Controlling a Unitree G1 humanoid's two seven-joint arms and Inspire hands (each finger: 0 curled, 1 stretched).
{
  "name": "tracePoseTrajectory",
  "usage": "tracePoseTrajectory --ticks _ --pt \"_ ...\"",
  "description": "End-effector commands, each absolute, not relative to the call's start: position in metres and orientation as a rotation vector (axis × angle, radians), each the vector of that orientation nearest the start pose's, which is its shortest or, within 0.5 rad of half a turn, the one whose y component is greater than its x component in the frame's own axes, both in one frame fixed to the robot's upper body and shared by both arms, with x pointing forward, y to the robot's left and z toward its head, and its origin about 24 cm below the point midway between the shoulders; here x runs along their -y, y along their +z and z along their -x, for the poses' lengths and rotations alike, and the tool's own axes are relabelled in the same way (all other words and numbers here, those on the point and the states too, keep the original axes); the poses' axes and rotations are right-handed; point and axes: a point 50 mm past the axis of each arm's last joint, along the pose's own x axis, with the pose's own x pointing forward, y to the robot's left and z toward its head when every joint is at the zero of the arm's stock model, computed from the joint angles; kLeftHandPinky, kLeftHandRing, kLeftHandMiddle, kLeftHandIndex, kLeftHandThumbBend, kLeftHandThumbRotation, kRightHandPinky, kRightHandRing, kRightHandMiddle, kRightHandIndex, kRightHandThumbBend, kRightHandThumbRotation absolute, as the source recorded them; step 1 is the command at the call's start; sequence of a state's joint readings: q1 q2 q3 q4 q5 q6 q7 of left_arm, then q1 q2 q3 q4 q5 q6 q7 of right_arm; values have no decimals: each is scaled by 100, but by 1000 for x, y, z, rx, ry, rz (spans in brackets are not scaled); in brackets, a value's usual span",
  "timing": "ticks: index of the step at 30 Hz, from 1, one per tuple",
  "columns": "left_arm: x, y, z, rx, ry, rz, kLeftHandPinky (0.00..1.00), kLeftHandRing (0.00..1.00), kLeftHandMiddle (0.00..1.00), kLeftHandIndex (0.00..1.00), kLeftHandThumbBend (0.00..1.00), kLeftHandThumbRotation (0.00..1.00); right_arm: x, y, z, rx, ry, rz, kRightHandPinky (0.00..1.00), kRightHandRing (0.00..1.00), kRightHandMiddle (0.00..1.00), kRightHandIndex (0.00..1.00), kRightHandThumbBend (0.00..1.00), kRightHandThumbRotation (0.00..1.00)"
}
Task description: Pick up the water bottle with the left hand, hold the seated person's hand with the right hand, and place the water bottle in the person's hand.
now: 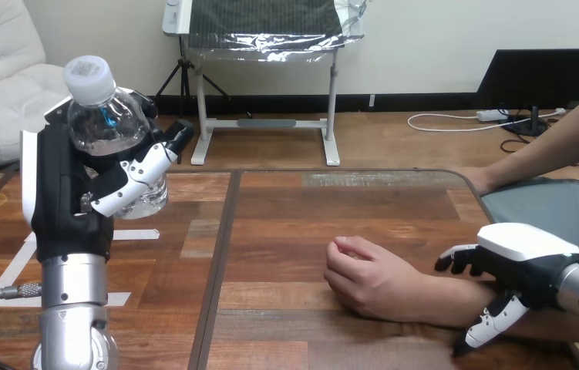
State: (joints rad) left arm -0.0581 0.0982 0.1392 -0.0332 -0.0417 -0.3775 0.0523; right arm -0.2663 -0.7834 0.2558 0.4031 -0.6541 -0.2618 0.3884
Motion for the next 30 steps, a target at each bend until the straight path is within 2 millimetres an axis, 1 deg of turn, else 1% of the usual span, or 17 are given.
tracePoseTrajectory --ticks 1,11,19,30 --pt "-195 123 -254 575 155 -46 23 28 33 40 56 0 241 24 -277 -294 708 1408 60 76 79 81 100 35" --pt "-195 124 -255 582 153 -37 23 28 33 40 57 0 233 16 -274 -307 716 1413 58 77 80 78 100 38" --pt "-195 124 -255 586 148 -30 23 28 33 40 57 0 227 11 -272 -298 713 1417 54 75 78 76 98 40" --pt "-195 125 -255 585 150 -16 23 28 34 40 57 0 220 4 -269 -288 716 1397 51 71 75 72 95 38"
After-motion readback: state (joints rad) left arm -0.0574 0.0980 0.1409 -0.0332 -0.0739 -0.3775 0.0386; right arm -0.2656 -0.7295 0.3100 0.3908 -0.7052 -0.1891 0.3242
